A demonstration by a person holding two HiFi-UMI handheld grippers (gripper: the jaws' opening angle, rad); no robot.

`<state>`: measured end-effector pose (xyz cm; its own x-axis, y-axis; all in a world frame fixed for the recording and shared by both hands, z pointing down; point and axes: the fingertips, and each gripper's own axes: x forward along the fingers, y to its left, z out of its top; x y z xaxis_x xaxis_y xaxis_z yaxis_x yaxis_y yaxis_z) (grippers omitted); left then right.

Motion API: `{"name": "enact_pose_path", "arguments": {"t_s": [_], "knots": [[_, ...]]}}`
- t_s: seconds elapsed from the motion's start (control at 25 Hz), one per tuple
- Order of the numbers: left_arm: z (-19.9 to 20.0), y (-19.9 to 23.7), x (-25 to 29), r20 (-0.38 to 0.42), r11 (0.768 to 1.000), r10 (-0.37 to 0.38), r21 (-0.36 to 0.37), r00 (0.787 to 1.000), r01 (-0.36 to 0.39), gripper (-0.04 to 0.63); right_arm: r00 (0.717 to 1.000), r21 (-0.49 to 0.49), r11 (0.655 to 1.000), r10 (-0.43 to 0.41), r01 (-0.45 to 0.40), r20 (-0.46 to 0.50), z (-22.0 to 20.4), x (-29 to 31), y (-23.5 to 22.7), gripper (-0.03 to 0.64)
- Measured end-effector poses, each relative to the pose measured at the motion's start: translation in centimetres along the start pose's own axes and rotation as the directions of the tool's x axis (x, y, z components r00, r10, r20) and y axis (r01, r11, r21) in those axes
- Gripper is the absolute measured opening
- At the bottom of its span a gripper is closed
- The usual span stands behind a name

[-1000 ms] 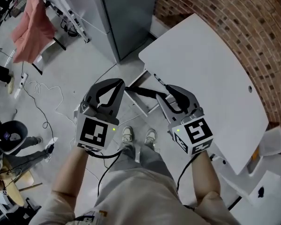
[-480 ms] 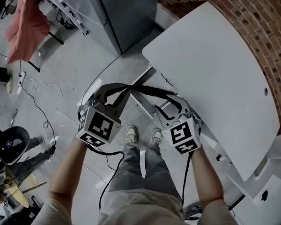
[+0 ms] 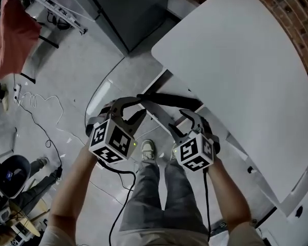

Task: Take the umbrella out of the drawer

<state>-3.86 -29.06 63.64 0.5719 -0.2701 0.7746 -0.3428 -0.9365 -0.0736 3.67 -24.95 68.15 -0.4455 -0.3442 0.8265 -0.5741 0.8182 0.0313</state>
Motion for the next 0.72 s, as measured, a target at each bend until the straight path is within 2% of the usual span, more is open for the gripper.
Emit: {"name": "enact_pose_path", "arguments": {"t_s": [0.24, 0.48, 0.6, 0.72], "knots": [[-6.3, -0.9, 6.6, -0.149, 0.989, -0.052, 0.132, 0.988, 0.072, 0.132, 0.997, -0.043, 0.999, -0.013, 0.01, -0.077, -4.5, 6.6, -0.4, 0.222], [-11.6, -2.3, 11.9, -0.23, 0.975, -0.114, 0.159, 0.966, 0.153, 0.14, 0.994, -0.093, 0.996, -0.014, 0.004, -0.105, -7.9, 12.2, 0.4, 0.229], [-14.5, -2.5, 15.9, -0.265, 0.979, -0.102, 0.144, 0.959, 0.144, 0.14, 0.994, -0.108, 0.994, -0.004, -0.008, -0.112, -10.5, 15.2, 0.3, 0.229], [-16.5, -2.3, 18.7, -0.294, 0.974, -0.064, 0.19, 0.954, 0.124, 0.14, 0.991, -0.128, 0.992, -0.009, -0.008, -0.133, -12.7, 17.6, 0.0, 0.229]]}}
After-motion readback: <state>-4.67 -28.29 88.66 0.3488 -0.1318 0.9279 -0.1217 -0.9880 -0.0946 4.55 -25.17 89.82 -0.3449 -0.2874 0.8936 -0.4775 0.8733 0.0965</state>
